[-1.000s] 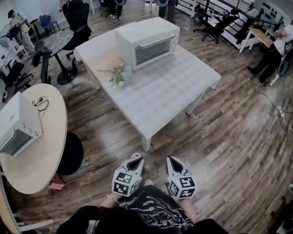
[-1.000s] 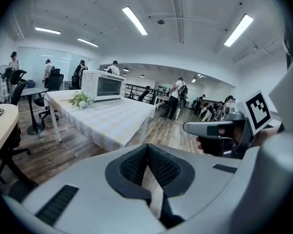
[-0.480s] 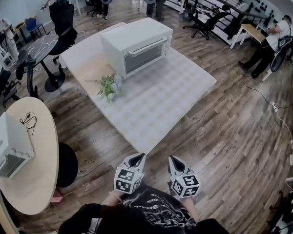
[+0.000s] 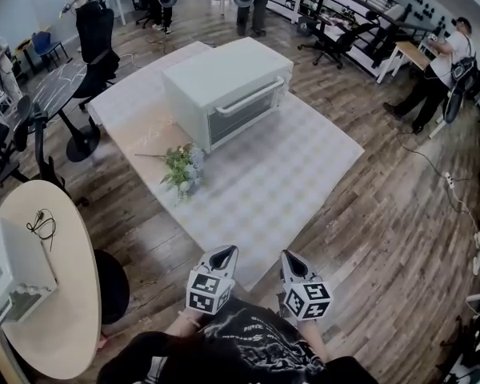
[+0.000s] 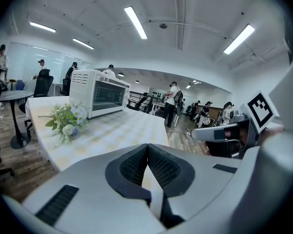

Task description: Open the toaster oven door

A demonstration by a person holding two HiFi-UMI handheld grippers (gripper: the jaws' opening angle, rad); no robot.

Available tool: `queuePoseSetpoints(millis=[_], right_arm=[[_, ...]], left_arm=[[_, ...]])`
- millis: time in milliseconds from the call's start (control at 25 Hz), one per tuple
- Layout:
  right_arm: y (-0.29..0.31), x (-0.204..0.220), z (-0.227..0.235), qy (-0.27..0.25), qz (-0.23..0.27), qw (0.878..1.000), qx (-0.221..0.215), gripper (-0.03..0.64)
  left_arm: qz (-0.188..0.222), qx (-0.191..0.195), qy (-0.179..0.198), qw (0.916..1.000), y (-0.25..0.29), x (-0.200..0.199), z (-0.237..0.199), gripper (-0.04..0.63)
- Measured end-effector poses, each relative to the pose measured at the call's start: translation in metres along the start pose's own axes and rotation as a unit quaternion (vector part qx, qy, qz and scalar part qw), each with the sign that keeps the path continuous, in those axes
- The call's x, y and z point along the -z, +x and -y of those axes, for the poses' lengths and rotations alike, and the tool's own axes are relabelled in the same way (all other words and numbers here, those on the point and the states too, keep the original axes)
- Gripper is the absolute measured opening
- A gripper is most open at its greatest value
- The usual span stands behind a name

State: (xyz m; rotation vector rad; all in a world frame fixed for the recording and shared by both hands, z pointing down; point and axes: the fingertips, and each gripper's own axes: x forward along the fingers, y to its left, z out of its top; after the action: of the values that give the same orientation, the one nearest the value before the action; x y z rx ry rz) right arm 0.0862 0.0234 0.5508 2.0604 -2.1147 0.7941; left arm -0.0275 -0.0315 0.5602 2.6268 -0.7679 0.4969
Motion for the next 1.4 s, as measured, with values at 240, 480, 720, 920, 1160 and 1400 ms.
queuePoseSetpoints(millis=[240, 480, 720, 920, 1160, 1400], right_arm=[[0.037, -0.020, 0.006, 0.019, -0.004, 1.000, -0.002, 0.061], [0.059, -0.042, 0.011, 0.019, -0.009, 0.999, -0.032, 0.226], [0.077, -0.070, 0.022, 0.029, -0.006, 0.998, -0.058, 0.255], [0.098, -0.101, 0.030, 0.047, 0.010, 0.996, -0.076, 0.252], [0.132, -0.176, 0.034, 0.073, 0.055, 0.991, -0.099, 0.242], [0.171, -0.244, 0.031, 0.099, 0.079, 0.985, -0.121, 0.239]], left_arm=[[0.003, -0.014, -0.002, 0.9999, 0.019, -0.019, -0.034, 0.020], [0.004, -0.044, -0.018, 0.9989, 0.025, -0.025, -0.044, 0.020], [0.006, -0.071, -0.027, 0.9971, 0.028, -0.033, -0.046, 0.020], [0.011, -0.088, -0.038, 0.9953, 0.032, -0.036, -0.053, 0.020], [0.016, -0.104, -0.044, 0.9935, 0.034, -0.038, -0.058, 0.020], [0.017, -0.118, -0.049, 0.9917, 0.041, -0.044, -0.067, 0.020]])
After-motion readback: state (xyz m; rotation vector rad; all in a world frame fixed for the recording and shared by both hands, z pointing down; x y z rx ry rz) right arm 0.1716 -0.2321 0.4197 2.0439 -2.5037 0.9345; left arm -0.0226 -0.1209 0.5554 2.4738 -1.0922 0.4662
